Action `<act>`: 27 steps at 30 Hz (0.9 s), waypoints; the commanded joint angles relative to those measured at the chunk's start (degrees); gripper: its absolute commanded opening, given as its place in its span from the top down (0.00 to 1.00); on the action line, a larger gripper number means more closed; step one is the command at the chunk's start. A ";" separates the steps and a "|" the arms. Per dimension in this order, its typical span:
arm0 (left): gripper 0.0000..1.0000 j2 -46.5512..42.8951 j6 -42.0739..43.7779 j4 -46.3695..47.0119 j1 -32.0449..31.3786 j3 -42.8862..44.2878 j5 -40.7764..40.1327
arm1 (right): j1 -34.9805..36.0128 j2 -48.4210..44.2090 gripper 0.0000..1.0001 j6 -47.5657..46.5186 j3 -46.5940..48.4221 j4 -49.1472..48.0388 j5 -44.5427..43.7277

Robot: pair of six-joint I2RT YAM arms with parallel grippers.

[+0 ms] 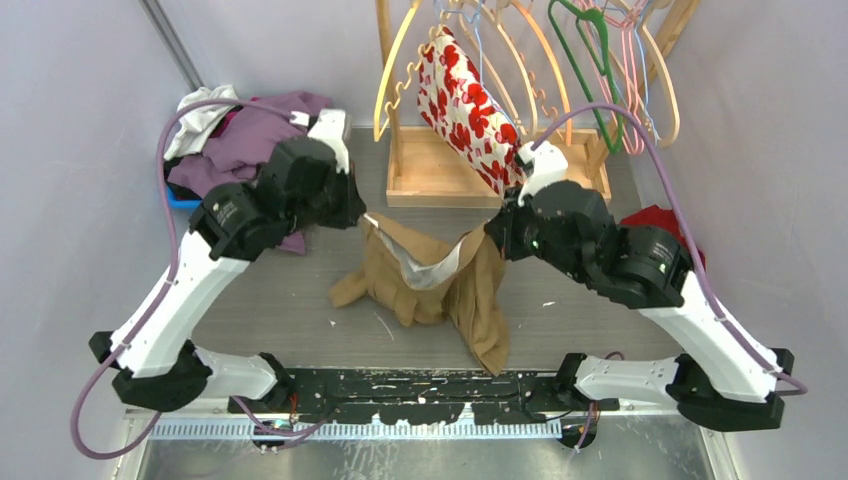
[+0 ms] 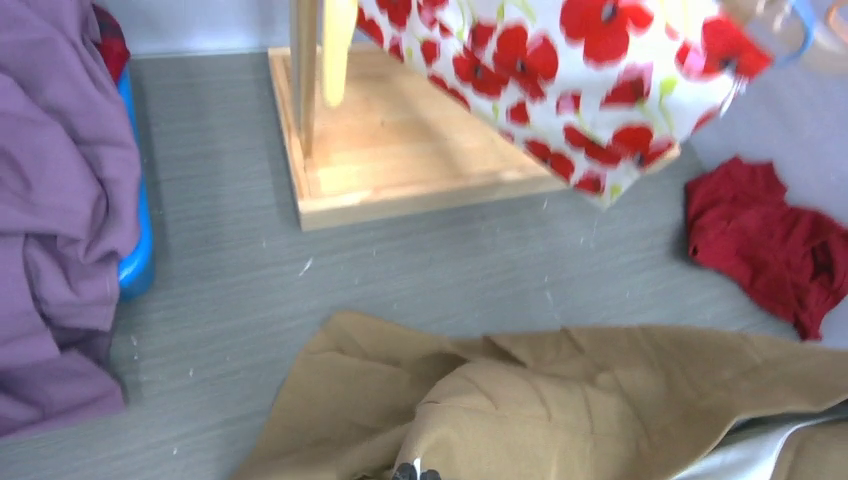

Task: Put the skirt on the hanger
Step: Flatten out the skirt at the center of the board.

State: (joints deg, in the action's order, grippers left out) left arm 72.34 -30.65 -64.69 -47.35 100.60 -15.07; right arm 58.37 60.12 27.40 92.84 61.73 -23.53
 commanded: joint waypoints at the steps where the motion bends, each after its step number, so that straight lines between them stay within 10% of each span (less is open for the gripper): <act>1: 1.00 6.93 6.84 0.35 5.06 14.20 6.10 | -8.58 4.75 0.99 -6.05 7.15 -2.03 1.35; 12: 1.00 24.37 11.58 -8.23 11.67 48.91 11.59 | -22.48 18.05 0.99 -11.07 27.48 -1.52 12.20; 17: 1.00 13.00 10.36 0.96 11.68 26.35 11.38 | -22.46 16.05 0.99 -10.67 22.66 -1.87 16.12; 27: 1.00 -12.58 -2.06 20.17 10.99 -30.37 13.22 | -19.36 -4.12 0.99 0.03 -28.47 -19.09 28.13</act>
State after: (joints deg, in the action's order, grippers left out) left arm 64.16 -26.44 -56.82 -35.79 82.94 -3.75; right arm 36.64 61.95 21.50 79.59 53.04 -0.25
